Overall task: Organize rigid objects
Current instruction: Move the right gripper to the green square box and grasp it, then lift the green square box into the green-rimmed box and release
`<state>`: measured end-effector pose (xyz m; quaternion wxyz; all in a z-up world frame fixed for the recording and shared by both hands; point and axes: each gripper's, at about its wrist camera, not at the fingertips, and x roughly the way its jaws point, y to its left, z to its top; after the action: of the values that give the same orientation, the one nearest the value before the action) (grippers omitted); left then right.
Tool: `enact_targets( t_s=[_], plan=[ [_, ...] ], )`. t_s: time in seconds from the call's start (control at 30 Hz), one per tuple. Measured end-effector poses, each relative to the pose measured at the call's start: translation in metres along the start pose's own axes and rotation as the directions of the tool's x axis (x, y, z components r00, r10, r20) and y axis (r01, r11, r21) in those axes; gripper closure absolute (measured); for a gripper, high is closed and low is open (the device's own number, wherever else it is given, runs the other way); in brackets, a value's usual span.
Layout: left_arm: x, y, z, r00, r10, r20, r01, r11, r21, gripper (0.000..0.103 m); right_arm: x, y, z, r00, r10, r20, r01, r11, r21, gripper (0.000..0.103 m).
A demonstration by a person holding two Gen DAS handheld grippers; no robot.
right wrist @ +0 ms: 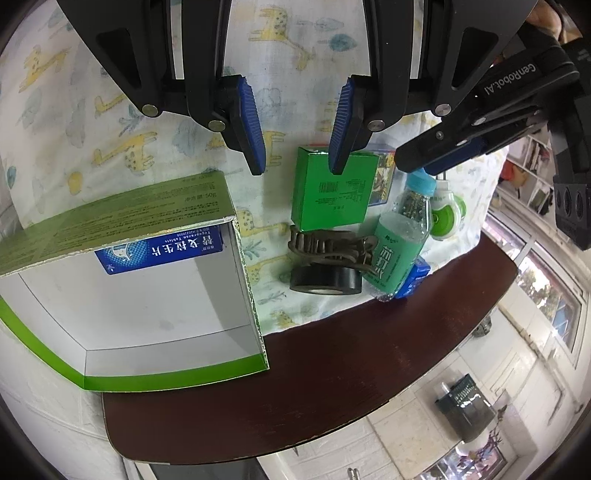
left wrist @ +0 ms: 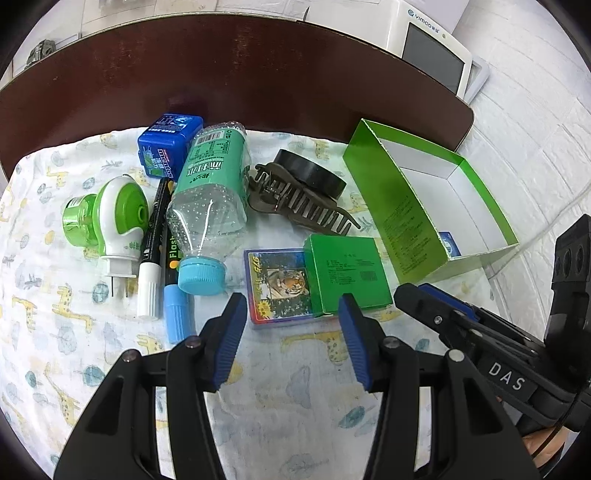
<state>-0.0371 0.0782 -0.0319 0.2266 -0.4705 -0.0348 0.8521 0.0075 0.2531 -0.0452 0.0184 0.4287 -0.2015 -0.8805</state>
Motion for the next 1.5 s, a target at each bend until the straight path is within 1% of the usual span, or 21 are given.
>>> enact_targets(
  t_s=[0.2,0.33,0.4,0.47,0.53,0.6,0.67,0.7,0.87,1.0,1.17,1.23,1.27,1.33,1.37,1.4,1.5],
  plan=[
    [0.008,-0.002,0.004,1.0,-0.021,-0.015,0.021,1.0,-0.003,0.053,0.014,-0.007,0.003,0.999,0.033,-0.022,-0.031,0.996,0.082,0.066],
    [0.016,0.001,0.009,0.998,-0.054,-0.026,0.052,0.998,-0.044,0.054,0.021,-0.012,0.006,0.997,0.073,-0.02,-0.07,0.989,0.127,0.066],
    [0.022,0.001,0.013,0.997,-0.074,-0.032,0.072,0.996,-0.057,0.061,0.026,-0.013,0.006,0.997,0.072,-0.024,-0.068,0.988,0.136,0.066],
    [0.03,-0.001,0.017,0.994,-0.094,-0.053,0.091,0.994,-0.064,0.079,0.029,-0.018,0.007,0.996,0.091,-0.023,-0.086,0.983,0.162,0.066],
    [0.035,-0.002,0.018,0.989,-0.139,-0.059,0.135,0.988,-0.073,0.087,0.033,-0.019,0.009,0.993,0.111,-0.028,-0.104,0.979,0.174,0.066],
    [0.034,-0.002,0.016,0.988,-0.148,-0.054,0.144,0.987,-0.068,0.087,0.037,-0.022,0.011,0.99,0.134,-0.042,-0.124,0.975,0.185,0.066],
    [0.03,-0.002,0.013,0.987,-0.15,-0.064,0.146,0.987,-0.061,0.088,0.04,-0.024,0.01,0.979,0.193,-0.068,-0.175,0.962,0.211,0.07],
    [0.026,-0.002,0.011,0.987,-0.145,-0.067,0.142,0.988,-0.058,0.088,0.041,-0.024,0.008,0.973,0.215,-0.082,-0.193,0.956,0.219,0.07],
    [0.005,0.0,-0.007,0.991,-0.116,-0.063,0.115,0.993,-0.017,0.088,0.034,-0.009,-0.001,0.968,0.221,-0.115,-0.199,0.964,0.175,0.07],
    [-0.012,0.008,-0.025,0.994,-0.092,-0.059,0.091,0.996,-0.012,0.088,0.027,0.006,-0.014,0.962,0.235,-0.139,-0.217,0.967,0.136,0.07],
    [-0.019,0.015,-0.051,0.992,-0.073,-0.098,0.072,0.997,-0.01,0.088,0.022,0.023,-0.036,0.955,0.235,-0.182,-0.223,0.971,0.085,0.07],
    [-0.018,0.019,-0.061,0.99,-0.087,-0.114,0.086,0.996,-0.014,0.087,0.024,0.025,-0.046,0.95,0.227,-0.216,-0.216,0.974,0.076,0.07],
    [-0.018,0.021,-0.065,0.99,-0.084,-0.115,0.082,0.996,-0.016,0.084,0.025,0.027,-0.05,0.947,0.223,-0.231,-0.211,0.975,0.073,0.07],
    [-0.016,0.023,-0.071,0.989,-0.075,-0.129,0.073,0.997,-0.017,0.082,0.027,0.027,-0.059,0.943,0.212,-0.259,-0.203,0.977,0.061,0.07],
    [-0.015,0.025,-0.073,0.989,-0.073,-0.132,0.071,0.997,-0.021,0.079,0.024,0.026,-0.061,0.945,0.213,-0.248,-0.207,0.977,0.051,0.07],
    [-0.016,0.026,-0.073,0.989,-0.072,-0.126,0.069,0.997,-0.028,0.077,0.021,0.026,-0.062,0.951,0.193,-0.241,-0.191,0.981,0.032,0.07],
    [-0.017,0.032,-0.071,0.992,-0.068,-0.109,0.063,0.997,-0.047,0.076,0.009,0.027,-0.057,0.977,0.112,-0.183,-0.122,0.992,-0.04,0.07]
  ],
)
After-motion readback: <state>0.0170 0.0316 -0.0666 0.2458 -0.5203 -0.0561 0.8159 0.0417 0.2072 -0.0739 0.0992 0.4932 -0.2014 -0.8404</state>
